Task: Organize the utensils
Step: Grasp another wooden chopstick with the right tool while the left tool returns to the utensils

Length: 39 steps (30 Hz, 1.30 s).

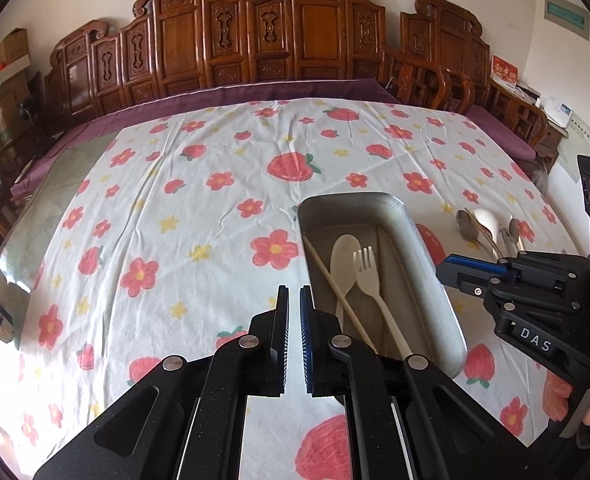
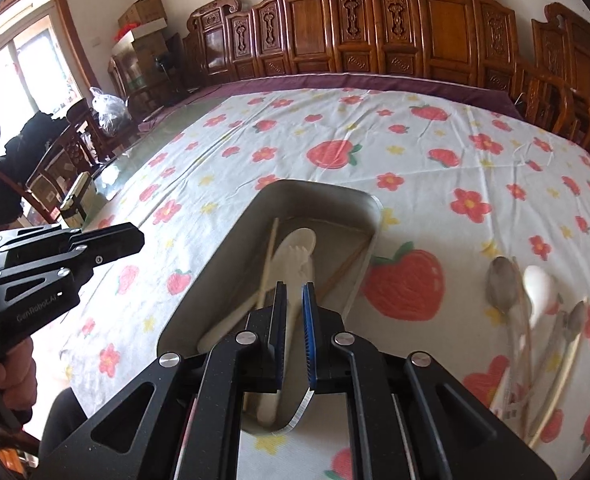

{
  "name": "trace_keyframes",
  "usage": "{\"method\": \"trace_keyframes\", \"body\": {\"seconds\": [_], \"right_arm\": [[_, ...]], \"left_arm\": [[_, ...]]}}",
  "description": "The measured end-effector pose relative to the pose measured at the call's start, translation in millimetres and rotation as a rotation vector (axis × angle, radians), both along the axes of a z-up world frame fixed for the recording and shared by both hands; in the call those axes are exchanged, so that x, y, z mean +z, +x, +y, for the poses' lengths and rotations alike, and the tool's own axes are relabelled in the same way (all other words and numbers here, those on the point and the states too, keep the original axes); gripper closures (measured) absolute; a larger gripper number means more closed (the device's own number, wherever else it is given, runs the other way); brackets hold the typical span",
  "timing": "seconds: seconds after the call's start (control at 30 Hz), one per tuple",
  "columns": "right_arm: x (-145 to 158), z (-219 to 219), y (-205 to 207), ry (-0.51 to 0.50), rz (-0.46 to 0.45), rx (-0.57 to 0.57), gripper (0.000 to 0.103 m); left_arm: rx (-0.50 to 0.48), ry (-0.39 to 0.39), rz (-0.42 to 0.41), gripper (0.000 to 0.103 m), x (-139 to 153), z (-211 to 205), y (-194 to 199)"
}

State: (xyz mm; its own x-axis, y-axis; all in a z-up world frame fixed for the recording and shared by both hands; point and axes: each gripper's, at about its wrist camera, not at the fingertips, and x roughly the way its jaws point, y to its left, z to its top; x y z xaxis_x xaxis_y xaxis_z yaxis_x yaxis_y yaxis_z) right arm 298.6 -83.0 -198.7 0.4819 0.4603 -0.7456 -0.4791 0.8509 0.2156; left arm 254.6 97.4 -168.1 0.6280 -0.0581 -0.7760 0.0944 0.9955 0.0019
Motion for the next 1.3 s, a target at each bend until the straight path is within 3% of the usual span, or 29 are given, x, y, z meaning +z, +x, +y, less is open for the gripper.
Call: {"method": "trace_keyframes", "body": {"seconds": [0.3, 0.8, 0.9, 1.0, 1.13, 1.3], "right_arm": [[8, -67, -36, -0.066, -0.072, -0.021, 0.093], [-9, -176, -59, -0.132, -0.034, -0.164, 0.093], [-18, -193, -59, -0.138, -0.011, -0.189, 0.093], [-26, -205, -57, -0.13, 0.006, -0.214, 0.084], [-35, -214, -50, -0.132, 0.025, -0.239, 0.084], [-48, -226, -32, -0.131, 0.054, -0.268, 0.084]], "left_arm": [[-0.058, -0.008, -0.024, 0.098, 9, -35, -7], [-0.172, -0.046, -0.025, 0.097, 4, -112, -9], [-0.18, -0.052, -0.02, 0.088, 1, -126, -9], [-0.189, -0.071, -0.022, 0.082, -1, -137, -11], [-0.2, -0.072, -0.021, 0.072, -5, -151, -14], [-0.218, -0.071, -0.011, 0.066, -11, -169, -15]]}}
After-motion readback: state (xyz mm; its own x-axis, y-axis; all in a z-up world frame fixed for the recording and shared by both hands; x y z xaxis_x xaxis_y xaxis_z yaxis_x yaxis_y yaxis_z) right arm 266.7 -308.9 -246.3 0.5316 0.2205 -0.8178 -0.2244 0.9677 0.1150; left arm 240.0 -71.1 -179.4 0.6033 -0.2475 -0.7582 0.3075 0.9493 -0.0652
